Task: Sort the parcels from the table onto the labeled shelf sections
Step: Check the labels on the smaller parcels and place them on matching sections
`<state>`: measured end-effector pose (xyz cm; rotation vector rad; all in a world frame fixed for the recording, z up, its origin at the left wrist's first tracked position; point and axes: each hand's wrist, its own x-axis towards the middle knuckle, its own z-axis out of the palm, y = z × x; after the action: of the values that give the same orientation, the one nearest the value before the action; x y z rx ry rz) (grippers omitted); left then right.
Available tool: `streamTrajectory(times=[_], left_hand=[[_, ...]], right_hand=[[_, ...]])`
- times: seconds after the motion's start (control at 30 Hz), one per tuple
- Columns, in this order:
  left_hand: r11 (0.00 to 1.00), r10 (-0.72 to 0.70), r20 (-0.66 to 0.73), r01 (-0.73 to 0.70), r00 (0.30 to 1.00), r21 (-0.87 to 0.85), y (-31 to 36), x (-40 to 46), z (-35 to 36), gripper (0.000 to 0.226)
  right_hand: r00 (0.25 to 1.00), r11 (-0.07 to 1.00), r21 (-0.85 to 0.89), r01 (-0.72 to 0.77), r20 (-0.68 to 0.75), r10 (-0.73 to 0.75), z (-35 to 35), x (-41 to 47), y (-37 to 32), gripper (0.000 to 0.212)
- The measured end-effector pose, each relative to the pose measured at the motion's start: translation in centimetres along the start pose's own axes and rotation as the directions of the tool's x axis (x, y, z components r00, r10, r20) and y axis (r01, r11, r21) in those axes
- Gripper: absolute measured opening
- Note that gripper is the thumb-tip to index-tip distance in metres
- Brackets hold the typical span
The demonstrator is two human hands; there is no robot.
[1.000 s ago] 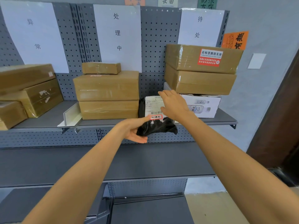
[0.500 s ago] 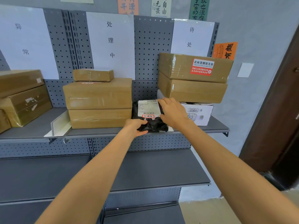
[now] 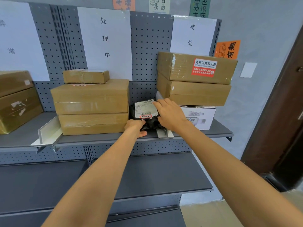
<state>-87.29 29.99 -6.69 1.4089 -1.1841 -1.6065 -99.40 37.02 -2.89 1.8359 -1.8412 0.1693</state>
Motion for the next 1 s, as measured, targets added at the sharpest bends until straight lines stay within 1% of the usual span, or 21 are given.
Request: streamTrajectory(times=[0.2, 0.4, 0.47, 0.5, 0.57, 0.63, 0.73, 0.8, 0.87, 0.93, 1.0], left_hand=[[1.0, -0.021, 0.024, 0.021, 0.999, -0.006, 0.2, -0.4, -0.1, 0.034], [0.998, -0.035, 0.018, 0.034, 0.999, 0.053, 0.3, -1.5, -1.2, 0.045], [0.993, -0.025, -0.017, 0.027, 1.0, 0.115, 0.1, -1.8, -2.0, 0.044], [0.986, -0.004, -0.04, 0.01, 0.999, 0.165, 0.0, -1.8, -2.4, 0.04], [0.956, 0.075, -0.097, -0.044, 0.992, 0.29, -0.1, -2.0, -3.2, 0.03], [0.877, 0.189, -0.125, -0.111, 0.974, 0.467, 0.0, -2.5, -4.2, 0.034], [0.656, 0.418, -0.093, -0.229, 0.904, 0.719, 0.3, -4.2, -6.2, 0.04], [0.517, 0.52, -0.036, -0.281, 0.853, 0.809, 0.4, -5.6, -8.1, 0.033], [0.38, 0.593, 0.011, -0.292, 0.805, 0.878, 0.3, -6.6, -10.3, 0.028], [0.217, 0.653, 0.064, -0.267, 0.755, 0.939, 0.2, -7.7, -12.6, 0.036], [0.107, 0.706, 0.085, -0.224, 0.703, 0.969, -0.1, -8.9, -14.9, 0.038]], right_hand=[[1.0, 1.0, -0.02, 0.01, -0.008, -0.01, -0.1, 0.1, -0.1, 0.057], [1.0, 0.999, 0.028, 0.027, -0.017, -0.026, -0.7, 0.3, -0.1, 0.057], [0.999, 0.998, 0.05, 0.044, -0.02, -0.043, -0.8, 0.4, -0.3, 0.059], [0.998, 0.997, 0.062, 0.053, -0.022, -0.052, -0.9, 0.4, -0.5, 0.059], [0.997, 0.993, 0.088, 0.073, -0.022, -0.071, -1.0, 0.5, -1.0, 0.061], [0.996, 0.99, 0.11, 0.093, -0.013, -0.092, -1.2, 0.7, -1.6, 0.061], [0.994, 0.983, 0.146, 0.109, -0.011, -0.108, -1.8, 1.0, -2.9, 0.062], [0.992, 0.979, 0.162, 0.125, -0.027, -0.122, -2.4, 0.9, -4.1, 0.06], [0.99, 0.975, 0.174, 0.139, -0.047, -0.133, -3.3, 0.7, -5.6, 0.055], [0.987, 0.971, 0.179, 0.157, -0.075, -0.145, -4.4, 0.5, -7.2, 0.05], [0.983, 0.967, 0.183, 0.175, -0.092, -0.161, -5.5, 0.2, -8.9, 0.05]])
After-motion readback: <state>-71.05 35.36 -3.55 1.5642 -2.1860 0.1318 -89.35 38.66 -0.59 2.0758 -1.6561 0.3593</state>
